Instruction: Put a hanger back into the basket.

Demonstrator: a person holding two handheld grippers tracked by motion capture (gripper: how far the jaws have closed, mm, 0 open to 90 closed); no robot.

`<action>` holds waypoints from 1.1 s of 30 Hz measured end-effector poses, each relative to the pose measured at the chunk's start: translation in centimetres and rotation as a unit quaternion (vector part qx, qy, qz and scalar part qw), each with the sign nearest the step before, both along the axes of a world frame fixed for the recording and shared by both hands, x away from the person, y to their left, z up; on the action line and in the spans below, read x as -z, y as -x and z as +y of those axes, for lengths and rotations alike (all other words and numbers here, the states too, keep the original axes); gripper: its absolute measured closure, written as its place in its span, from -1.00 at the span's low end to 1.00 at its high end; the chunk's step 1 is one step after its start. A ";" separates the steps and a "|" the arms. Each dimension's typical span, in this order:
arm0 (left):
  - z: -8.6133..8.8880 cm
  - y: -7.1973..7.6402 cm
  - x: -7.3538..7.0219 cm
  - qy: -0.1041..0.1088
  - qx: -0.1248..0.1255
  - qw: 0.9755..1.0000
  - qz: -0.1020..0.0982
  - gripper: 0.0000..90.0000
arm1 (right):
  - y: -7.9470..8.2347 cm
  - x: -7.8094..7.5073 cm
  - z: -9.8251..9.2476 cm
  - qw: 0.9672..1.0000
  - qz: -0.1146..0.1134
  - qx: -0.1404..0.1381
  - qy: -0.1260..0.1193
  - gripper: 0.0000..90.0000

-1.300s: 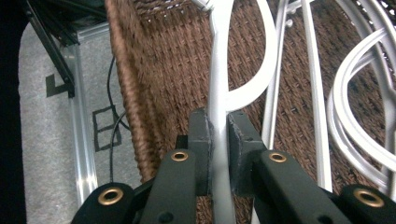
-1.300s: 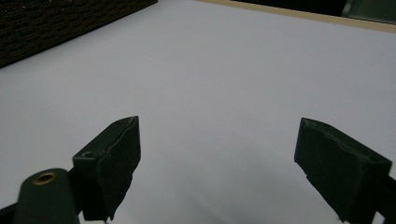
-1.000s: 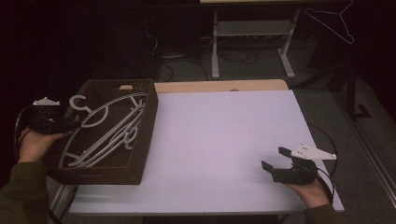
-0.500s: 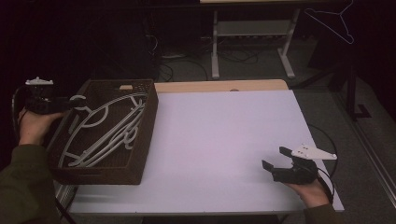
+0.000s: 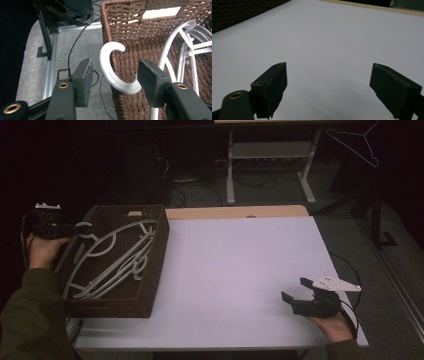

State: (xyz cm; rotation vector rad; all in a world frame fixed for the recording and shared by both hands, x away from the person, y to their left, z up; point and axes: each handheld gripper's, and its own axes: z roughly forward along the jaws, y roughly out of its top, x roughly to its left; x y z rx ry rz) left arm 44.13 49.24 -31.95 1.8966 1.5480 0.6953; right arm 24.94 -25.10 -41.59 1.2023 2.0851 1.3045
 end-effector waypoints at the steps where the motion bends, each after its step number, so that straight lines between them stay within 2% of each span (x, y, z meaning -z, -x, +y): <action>1: 0.0 -0.1 0.1 0.002 -0.003 1.000 0.001 0.06 | 0.0 0.0 0.0 1.000 0.000 0.000 0.000 -0.69; 5: 0.1 -0.3 0.5 -0.002 -0.002 1.000 0.013 0.19 | 0.0 0.0 -0.1 1.000 0.002 0.002 0.000 -0.70; 10: 0.2 -0.6 1.0 0.016 -0.001 1.000 0.016 0.35 | 0.0 0.1 -0.1 1.000 0.004 0.004 -0.001 -0.69; 14: 0.5 -0.6 0.9 0.030 -0.009 0.999 0.015 0.44 | -0.1 0.1 -0.2 1.000 0.002 0.005 -0.001 -0.70; 24: 0.4 -0.1 0.1 0.044 -0.006 0.999 -0.002 0.57 | 0.0 0.0 -0.1 1.000 0.002 0.007 0.000 -0.69; 33: -0.3 0.9 -1.3 0.061 0.015 0.998 -0.020 0.65 | 0.0 -0.2 -0.2 1.000 -0.004 0.004 -0.002 -0.69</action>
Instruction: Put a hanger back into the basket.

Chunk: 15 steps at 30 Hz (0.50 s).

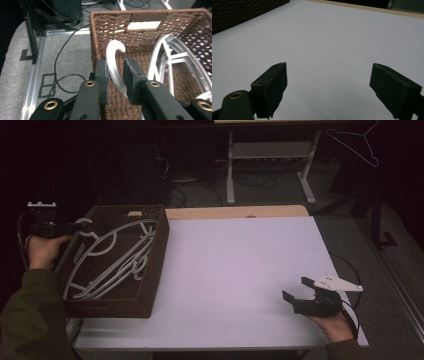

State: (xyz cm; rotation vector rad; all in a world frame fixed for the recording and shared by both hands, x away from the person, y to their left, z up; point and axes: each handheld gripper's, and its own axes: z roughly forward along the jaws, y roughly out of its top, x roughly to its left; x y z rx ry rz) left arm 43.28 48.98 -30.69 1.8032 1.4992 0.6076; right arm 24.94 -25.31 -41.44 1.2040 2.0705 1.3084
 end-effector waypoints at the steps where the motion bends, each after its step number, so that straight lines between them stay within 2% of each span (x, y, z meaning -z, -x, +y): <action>1: -0.1 0.1 -0.2 0.001 0.003 1.000 -0.001 0.66 | 0.0 0.0 0.0 1.000 0.000 0.000 0.000 -0.69; 15: -2.4 1.8 -2.4 0.006 0.038 0.999 -0.026 0.78 | 0.1 -0.2 -0.2 1.000 -0.004 -0.003 -0.005 -0.69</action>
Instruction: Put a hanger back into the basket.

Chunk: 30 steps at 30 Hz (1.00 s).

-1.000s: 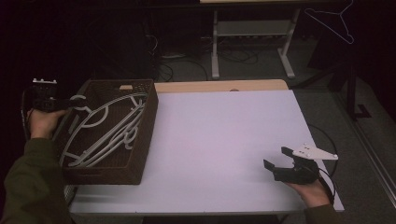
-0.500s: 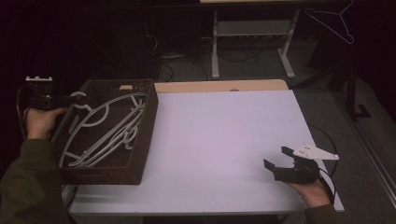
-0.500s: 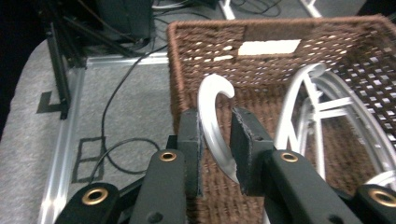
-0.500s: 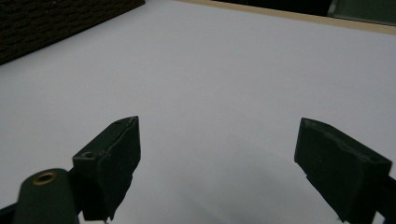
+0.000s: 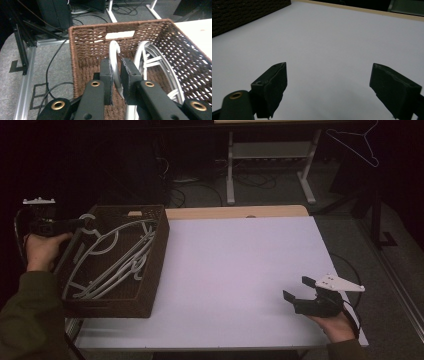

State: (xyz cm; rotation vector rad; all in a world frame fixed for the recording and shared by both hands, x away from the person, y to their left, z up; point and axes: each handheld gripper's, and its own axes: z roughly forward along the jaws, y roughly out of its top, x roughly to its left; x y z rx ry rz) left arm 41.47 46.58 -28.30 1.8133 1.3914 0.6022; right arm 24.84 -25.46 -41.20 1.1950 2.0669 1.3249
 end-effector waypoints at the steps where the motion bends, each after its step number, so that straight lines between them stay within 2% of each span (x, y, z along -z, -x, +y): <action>1: -0.2 0.2 -0.1 0.002 0.002 1.000 -0.002 0.79 | 0.0 0.0 0.0 1.000 0.000 0.000 0.000 -0.69; 8: -1.8 1.2 -0.9 0.012 0.027 1.000 -0.007 0.85 | 0.0 -0.1 0.2 1.000 -0.001 -0.002 0.000 -0.69; 12: -2.7 1.7 -1.3 0.003 0.044 0.999 -0.008 0.88 | 0.0 -0.1 0.2 1.000 -0.001 -0.002 0.000 -0.69; 16: -3.4 2.4 -1.3 0.013 0.056 0.998 -0.015 0.91 | 0.1 -0.1 0.2 1.000 -0.002 -0.002 0.001 -0.69; 21: -4.8 3.2 -1.3 0.008 0.074 0.997 -0.019 0.90 | 0.0 -0.1 0.2 1.000 -0.001 -0.002 0.001 -0.69; 30: -7.9 4.8 -1.2 -0.010 0.109 0.994 -0.007 0.86 | 0.0 -0.2 0.3 1.000 -0.003 -0.003 0.000 -0.69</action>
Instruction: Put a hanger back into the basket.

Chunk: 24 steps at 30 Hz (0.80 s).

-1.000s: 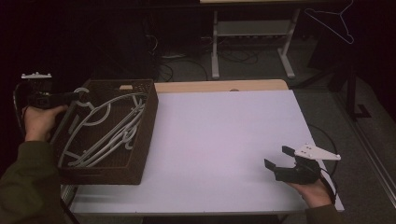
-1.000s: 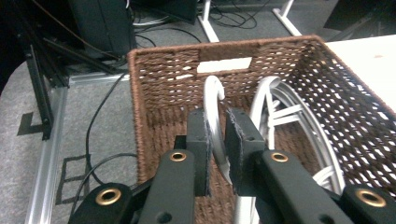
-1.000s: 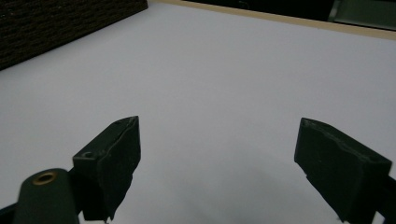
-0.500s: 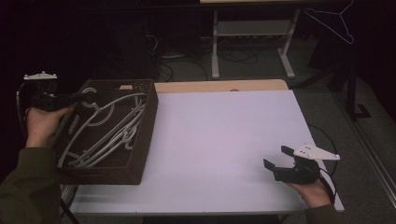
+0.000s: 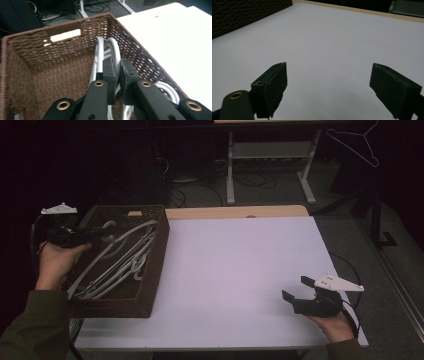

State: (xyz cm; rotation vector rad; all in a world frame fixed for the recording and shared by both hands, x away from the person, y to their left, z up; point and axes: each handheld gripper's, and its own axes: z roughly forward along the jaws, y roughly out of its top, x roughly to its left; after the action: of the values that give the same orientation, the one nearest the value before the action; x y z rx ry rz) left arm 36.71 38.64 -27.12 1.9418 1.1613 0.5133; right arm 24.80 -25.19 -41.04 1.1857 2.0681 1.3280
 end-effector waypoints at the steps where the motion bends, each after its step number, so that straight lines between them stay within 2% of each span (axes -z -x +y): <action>1: -0.3 0.2 0.1 0.003 0.004 1.000 0.003 0.84 | 0.0 0.0 0.0 1.000 0.000 0.000 0.000 -0.69; 10: -3.1 1.5 1.7 -0.003 0.040 0.999 0.018 0.73 | 0.0 0.0 0.0 1.000 0.001 0.000 -0.001 -0.69; 12: -3.6 1.7 2.1 -0.001 0.048 0.999 0.023 0.69 | 0.0 0.0 0.0 1.000 0.000 -0.001 -0.001 -0.69; 13: -3.9 1.8 2.4 0.007 0.048 0.998 0.026 0.67 | 0.0 0.0 0.0 1.000 0.000 -0.001 -0.001 -0.69; 19: -5.0 2.2 3.2 0.013 0.071 0.997 0.027 0.30 | 0.0 0.0 0.0 1.000 0.000 -0.001 -0.001 -0.69; 21: -5.3 2.3 3.3 0.010 0.073 0.997 0.024 0.25 | 0.0 0.0 0.0 1.000 0.000 -0.001 -0.001 -0.69; 24: -5.6 2.3 3.3 0.016 0.075 0.997 0.020 0.16 | 0.0 0.0 0.0 1.000 0.000 -0.001 -0.001 -0.69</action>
State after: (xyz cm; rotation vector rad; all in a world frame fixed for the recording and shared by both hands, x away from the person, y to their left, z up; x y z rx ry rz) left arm 34.39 33.07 -30.37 2.0002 1.0310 0.3751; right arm 24.80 -25.16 -41.01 1.1854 2.0691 1.3317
